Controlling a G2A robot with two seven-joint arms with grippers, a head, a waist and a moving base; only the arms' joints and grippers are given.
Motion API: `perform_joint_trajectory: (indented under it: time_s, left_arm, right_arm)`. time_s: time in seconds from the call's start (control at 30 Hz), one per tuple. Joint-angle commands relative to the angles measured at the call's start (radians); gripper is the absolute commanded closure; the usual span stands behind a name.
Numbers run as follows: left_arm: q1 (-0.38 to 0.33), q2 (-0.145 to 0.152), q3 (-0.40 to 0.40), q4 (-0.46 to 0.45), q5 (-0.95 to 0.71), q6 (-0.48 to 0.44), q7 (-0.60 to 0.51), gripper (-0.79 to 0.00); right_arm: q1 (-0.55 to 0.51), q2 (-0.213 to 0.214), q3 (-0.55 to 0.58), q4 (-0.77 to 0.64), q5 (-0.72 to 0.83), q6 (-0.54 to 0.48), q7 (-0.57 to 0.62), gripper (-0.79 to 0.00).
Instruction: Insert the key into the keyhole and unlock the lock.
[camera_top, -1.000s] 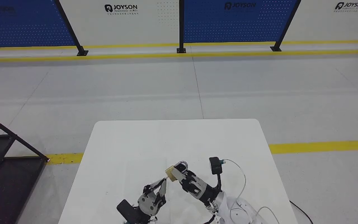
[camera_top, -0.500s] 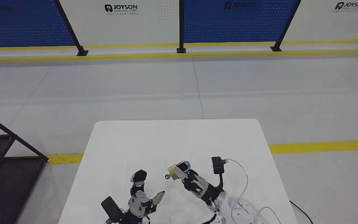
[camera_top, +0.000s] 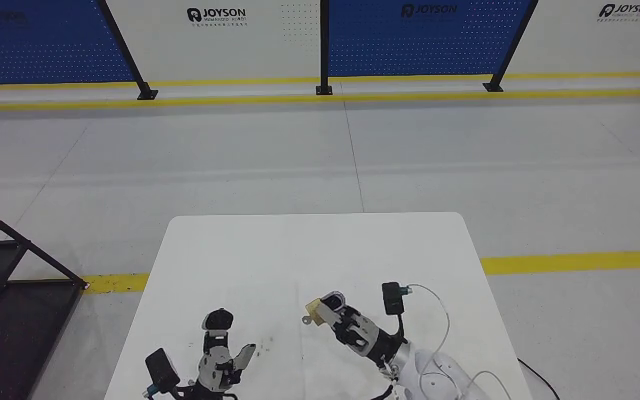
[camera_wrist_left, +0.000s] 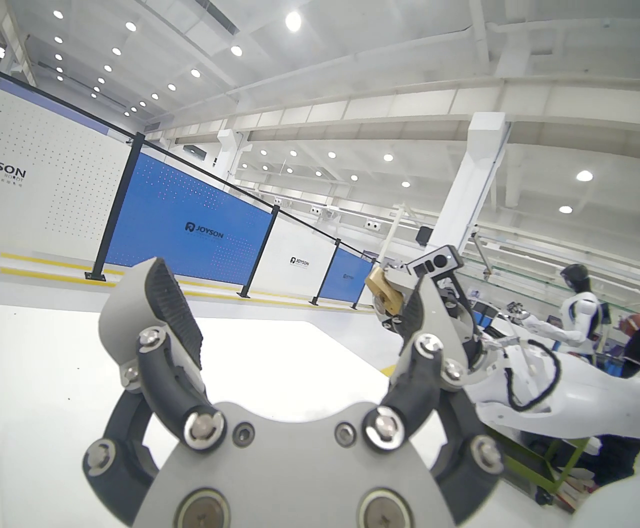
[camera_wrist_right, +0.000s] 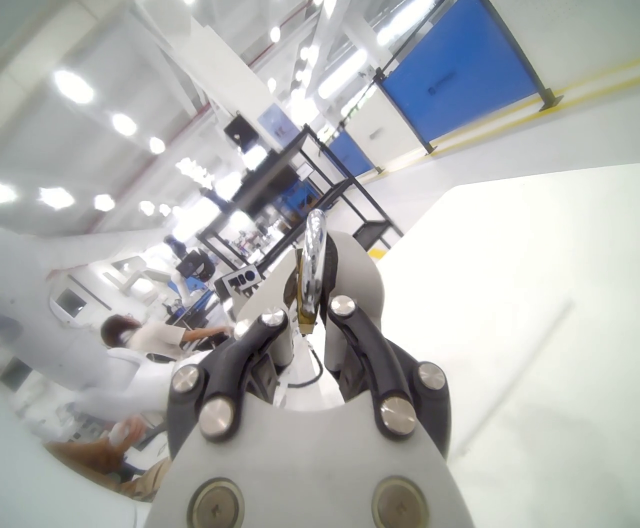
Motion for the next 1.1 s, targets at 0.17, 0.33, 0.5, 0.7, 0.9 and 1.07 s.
perform_joint_trajectory:
  time_s: [0.17,0.33,0.5,0.7,0.9,1.07]
  left_arm:
    - [0.005,0.003,-0.012,0.006,-0.021,-0.033,-0.013,-0.785]
    - [0.005,0.003,-0.012,0.006,-0.021,-0.033,-0.013,-0.785]
    - [0.005,0.003,-0.012,0.006,-0.021,-0.033,-0.013,-0.785]
    - [0.009,0.005,-0.029,-0.018,-0.101,-0.060,-0.087,-0.785]
    - [0.041,0.015,-0.088,-0.037,-0.170,-0.118,-0.123,-0.785]
    - [0.063,0.019,-0.139,-0.040,-0.213,-0.136,-0.139,-0.785]
  right_arm:
    - [-0.007,0.004,0.005,-0.004,-0.042,0.030,0.013,0.000]
    - [-0.007,0.004,0.005,-0.004,-0.042,0.030,0.013,0.000]
    - [-0.005,0.004,0.003,-0.005,-0.043,0.039,0.015,0.000]
    - [0.019,0.003,-0.023,0.017,-0.067,0.094,0.075,0.000]
    - [0.075,-0.002,-0.073,0.085,-0.042,0.103,0.181,0.000]
    - [0.140,-0.017,-0.145,0.135,-0.040,0.153,0.261,0.000]
